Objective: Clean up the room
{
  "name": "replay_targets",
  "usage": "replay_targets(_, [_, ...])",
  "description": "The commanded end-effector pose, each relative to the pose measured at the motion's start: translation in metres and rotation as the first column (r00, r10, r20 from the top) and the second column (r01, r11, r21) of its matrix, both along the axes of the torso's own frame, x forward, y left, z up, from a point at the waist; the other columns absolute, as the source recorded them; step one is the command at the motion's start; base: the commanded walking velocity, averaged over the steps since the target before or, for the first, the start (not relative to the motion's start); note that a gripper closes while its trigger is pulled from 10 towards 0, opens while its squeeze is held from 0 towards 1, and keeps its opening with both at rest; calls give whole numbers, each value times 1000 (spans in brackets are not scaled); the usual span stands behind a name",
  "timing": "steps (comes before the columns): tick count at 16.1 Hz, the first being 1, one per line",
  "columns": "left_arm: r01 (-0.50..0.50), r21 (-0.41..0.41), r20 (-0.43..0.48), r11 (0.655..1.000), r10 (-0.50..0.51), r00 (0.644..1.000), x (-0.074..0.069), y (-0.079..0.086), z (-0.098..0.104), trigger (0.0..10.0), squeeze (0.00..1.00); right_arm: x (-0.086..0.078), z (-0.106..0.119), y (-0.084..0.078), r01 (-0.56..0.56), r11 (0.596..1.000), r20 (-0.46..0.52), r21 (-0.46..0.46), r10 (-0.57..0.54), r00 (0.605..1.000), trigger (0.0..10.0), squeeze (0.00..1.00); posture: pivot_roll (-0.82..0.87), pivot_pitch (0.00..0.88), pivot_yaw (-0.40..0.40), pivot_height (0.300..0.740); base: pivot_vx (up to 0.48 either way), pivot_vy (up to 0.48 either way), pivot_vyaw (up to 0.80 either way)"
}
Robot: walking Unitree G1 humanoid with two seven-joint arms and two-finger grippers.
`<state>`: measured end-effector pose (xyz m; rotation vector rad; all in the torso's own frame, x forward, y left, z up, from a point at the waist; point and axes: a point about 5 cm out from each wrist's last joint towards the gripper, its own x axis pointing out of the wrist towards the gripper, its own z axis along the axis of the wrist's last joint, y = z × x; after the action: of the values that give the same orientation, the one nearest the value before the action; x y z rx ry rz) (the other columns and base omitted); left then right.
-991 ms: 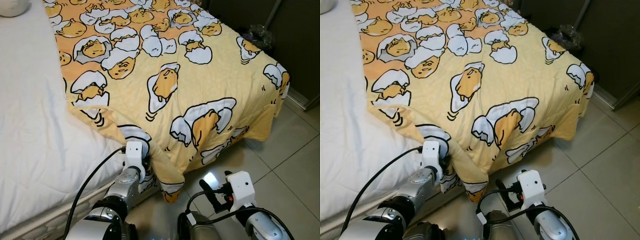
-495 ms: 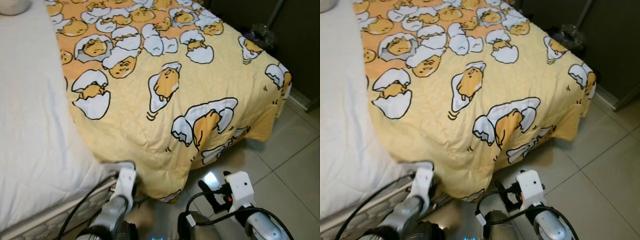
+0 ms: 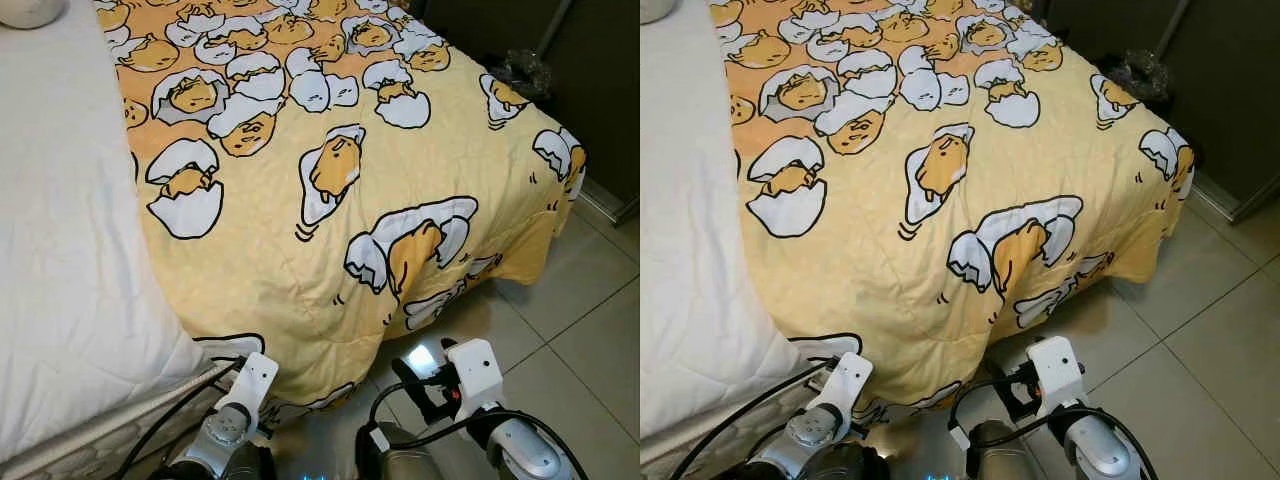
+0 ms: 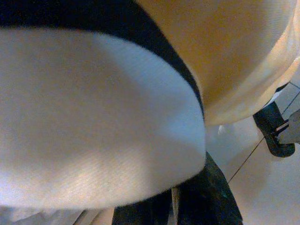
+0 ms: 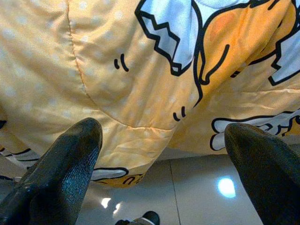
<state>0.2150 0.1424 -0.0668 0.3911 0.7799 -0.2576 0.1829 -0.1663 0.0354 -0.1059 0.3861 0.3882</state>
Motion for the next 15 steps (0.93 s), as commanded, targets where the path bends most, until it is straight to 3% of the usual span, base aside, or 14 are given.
replay_targets(1, [-2,-2,1,1000,2,1000,-4,-2,-2,10000,0,-3,-5,-1,-4,1000,-31,-5,4,1000,10000,0,-231,141,1,695,0,0,0])
replay_targets(8, [-64,-28,21,998,65,998,-3,0,-1,10000,0,-3,-6,-2,-7,1000,-38,-7,6,999,10000,0,-230,148,1,695,-215,0,0])
replay_targets(13, [-61,-25,23,998,61,998,-4,-2,-1,10000,0,-5,-7,-1,-10,1000,-43,-7,9,999,10000,0,-231,154,1,695,0,0,0])
replay_targets(15, [2,28,19,1000,-2,1000,-4,-3,-2,10000,0,-5,-7,-2,-11,1000,-45,-7,11,999,10000,0,-233,160,-5,695,0,0,0])
